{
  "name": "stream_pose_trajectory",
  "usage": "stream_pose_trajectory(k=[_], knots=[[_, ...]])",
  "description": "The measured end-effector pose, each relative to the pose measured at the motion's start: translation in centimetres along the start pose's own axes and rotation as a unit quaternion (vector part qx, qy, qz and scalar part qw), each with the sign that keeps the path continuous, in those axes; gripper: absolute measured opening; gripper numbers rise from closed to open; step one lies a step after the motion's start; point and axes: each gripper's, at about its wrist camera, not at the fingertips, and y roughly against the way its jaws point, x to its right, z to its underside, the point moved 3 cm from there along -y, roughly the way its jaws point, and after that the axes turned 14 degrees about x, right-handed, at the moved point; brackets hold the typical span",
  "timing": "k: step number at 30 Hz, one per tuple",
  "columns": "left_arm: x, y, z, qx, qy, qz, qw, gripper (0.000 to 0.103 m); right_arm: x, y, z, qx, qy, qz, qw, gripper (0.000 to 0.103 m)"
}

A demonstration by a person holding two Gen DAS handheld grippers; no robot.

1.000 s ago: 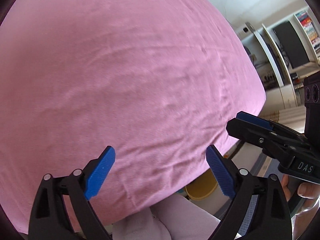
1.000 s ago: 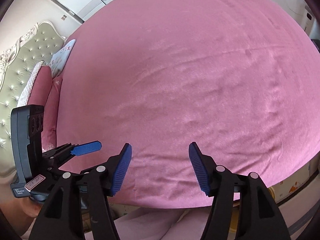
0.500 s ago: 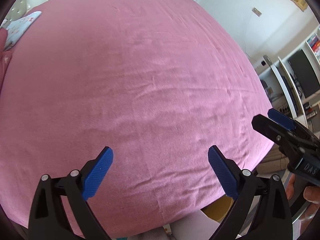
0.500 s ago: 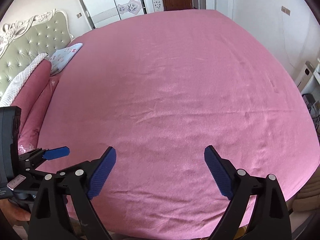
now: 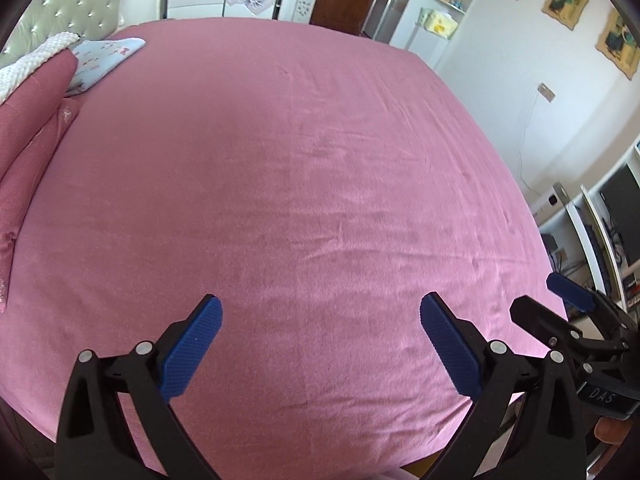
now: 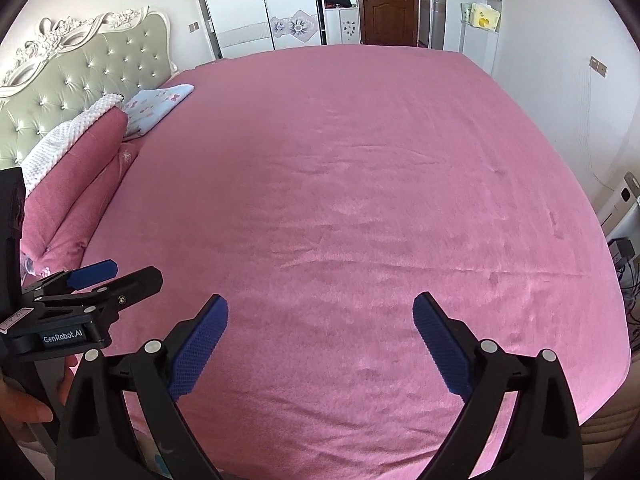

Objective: Collect trash

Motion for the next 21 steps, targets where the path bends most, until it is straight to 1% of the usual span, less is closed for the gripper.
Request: stream_pose_trajectory(k=[2, 3, 5, 11, 17, 21], knots=[[0.0, 0.3, -0.4, 0.009, 0.002, -0.009, 0.9999, 0.099, 0.2, -0.1, -0.3, -0.003, 0.002, -0.005, 1.000, 0.091], [0.0, 0.4, -0.7, 0.014, 0.002, -0.022, 0.9997, 0.099, 0.3, -0.1, -0.4, -0.004, 0.004, -0.008, 1.000, 0.090], [0.0, 0.6, -1.1, 0.021, 0.000, -0.034, 0.9992, 0.099, 0.4, 0.0, -0.6, -0.003, 0.006, -0.012, 1.000, 0.091], [0.1, 1.1, -2.6, 0.044, -0.019, -0.058, 0.9972, 0.099, 0.6, -0.3, -1.2, -0.005, 0.003, -0.022, 1.000, 0.090], [0.1, 1.6, -3.6, 0.058, -0.019, -0.062, 0.9962, 0.099, 0.5, -0.6, -1.4, -0.007, 0.009, -0.030, 0.999, 0.090], [0.0, 1.7, -4.0, 0.057, -0.006, -0.051, 0.9970, 0.099, 0.6, -0.6, -1.5, -0.006, 0.008, -0.031, 0.999, 0.090]])
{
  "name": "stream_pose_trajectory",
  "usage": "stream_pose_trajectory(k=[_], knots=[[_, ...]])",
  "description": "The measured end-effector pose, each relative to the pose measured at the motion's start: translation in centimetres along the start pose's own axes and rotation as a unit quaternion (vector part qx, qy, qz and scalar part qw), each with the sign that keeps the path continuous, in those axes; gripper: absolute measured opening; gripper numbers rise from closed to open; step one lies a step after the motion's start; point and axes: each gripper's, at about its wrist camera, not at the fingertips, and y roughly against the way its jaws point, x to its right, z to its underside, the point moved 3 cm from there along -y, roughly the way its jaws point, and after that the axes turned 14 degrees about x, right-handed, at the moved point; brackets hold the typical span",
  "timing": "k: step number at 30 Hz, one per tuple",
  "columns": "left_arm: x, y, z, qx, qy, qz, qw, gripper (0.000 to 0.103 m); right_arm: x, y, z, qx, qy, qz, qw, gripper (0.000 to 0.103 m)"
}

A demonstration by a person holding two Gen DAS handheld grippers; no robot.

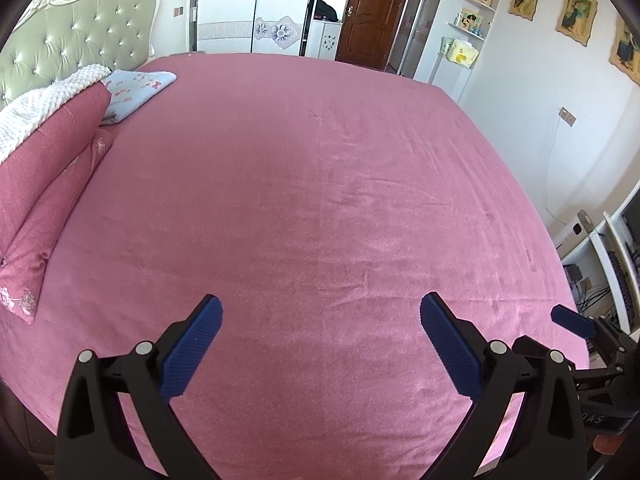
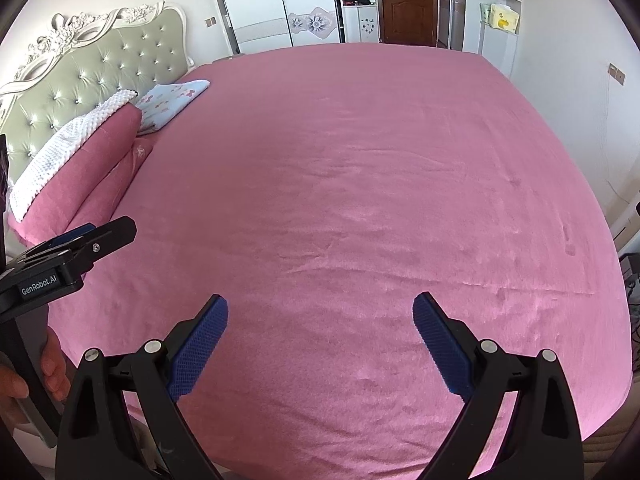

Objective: Collect trash

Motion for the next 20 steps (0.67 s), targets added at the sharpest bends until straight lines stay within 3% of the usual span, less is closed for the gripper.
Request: stream_pose_trajectory(k=[12, 20], knots=[[0.0, 0.7, -1.0, 0.021, -0.003, -0.008, 0.9997, 0.099, 1.2, 0.1, -0.1, -0.006, -0.013, 0.005, 1.000, 0.090], [0.2, 0.5, -1.4, 0.015, 0.003, -0.004, 0.9999, 0.099, 1.3, 0.1, -0.4, -0.004, -0.017, 0.004, 1.000, 0.090]])
